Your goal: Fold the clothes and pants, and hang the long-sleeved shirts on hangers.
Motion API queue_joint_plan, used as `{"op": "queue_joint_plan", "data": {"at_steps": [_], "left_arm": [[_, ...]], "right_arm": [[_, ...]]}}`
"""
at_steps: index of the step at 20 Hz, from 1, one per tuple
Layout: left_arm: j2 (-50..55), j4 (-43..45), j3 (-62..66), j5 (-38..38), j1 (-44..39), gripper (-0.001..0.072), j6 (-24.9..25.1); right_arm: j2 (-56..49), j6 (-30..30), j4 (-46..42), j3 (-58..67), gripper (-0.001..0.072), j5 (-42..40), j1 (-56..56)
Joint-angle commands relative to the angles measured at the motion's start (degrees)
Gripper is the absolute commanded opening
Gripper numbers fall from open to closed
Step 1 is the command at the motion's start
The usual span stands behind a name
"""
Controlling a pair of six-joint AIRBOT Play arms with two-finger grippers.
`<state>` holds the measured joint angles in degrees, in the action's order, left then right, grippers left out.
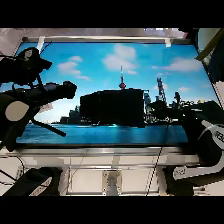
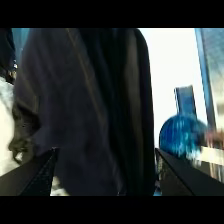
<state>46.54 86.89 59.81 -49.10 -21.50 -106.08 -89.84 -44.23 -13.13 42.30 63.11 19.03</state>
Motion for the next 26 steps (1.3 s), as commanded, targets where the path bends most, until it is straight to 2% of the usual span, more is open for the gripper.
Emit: {"op": "queue_joint_plan", "data": {"at_steps": [1, 4, 9, 15, 16, 17, 18, 19, 22, 24, 26], "left_arm": [[-0.04, 0.07, 0.00, 0.00, 0.04, 0.0484, -0.48], [-0.04, 0.09, 0.00, 0.00, 0.04, 0.0484, -0.48], [-0.04, 0.07, 0.00, -0.04, 0.04, 0.0484, -0.48], [-0.04, 0.07, 0.00, -0.02, 0.04, 0.0485, -0.46], [-0.04, 0.07, 0.00, -0.02, 0.04, 0.0484, -0.46], [-0.04, 0.07, 0.00, -0.02, 0.04, 0.0484, -0.46], [-0.04, 0.09, 0.00, -0.04, 0.04, 0.0484, -0.46], [-0.04, 0.07, 0.00, -0.02, 0.04, 0.0484, -0.46], [-0.07, 0.07, 0.00, -0.02, 0.04, 0.0484, -0.46], [-0.07, 0.09, 0.00, -0.02, 0.04, 0.0484, -0.46], [-0.07, 0.07, 0.00, 0.00, 0.04, 0.0484, -0.46]], "right_arm": [[-2.95, -9.88, -9.25, 6.16, 0.0700, -6.43, -5.29], [-2.97, -17.38, -21.22, 11.15, 0.0700, -5.05, -7.58], [-6.29, -18.67, -21.35, 15.02, 0.0698, -1.79, -12.63], [-8.41, -19.15, -21.20, 16.33, 0.0687, -2.64, -20.00], [-8.41, -19.17, -21.18, 17.38, 0.0630, -2.73, -20.63], [-8.41, -19.17, -21.18, 18.60, 0.0499, -2.82, -20.98], [-8.41, -19.19, -21.11, 20.17, 0.0221, -2.82, -20.96], [-8.39, -19.39, -21.14, 22.03, 0.0032, -2.73, -20.83], [-6.84, -19.45, -21.29, 28.35, 0.0012, -0.96, -18.71], [-4.85, -19.87, -21.88, 33.57, 0.0011, 4.26, -15.15], [-2.10, -22.69, -23.32, 38.97, 0.0012, 10.47, -10.05]]}}
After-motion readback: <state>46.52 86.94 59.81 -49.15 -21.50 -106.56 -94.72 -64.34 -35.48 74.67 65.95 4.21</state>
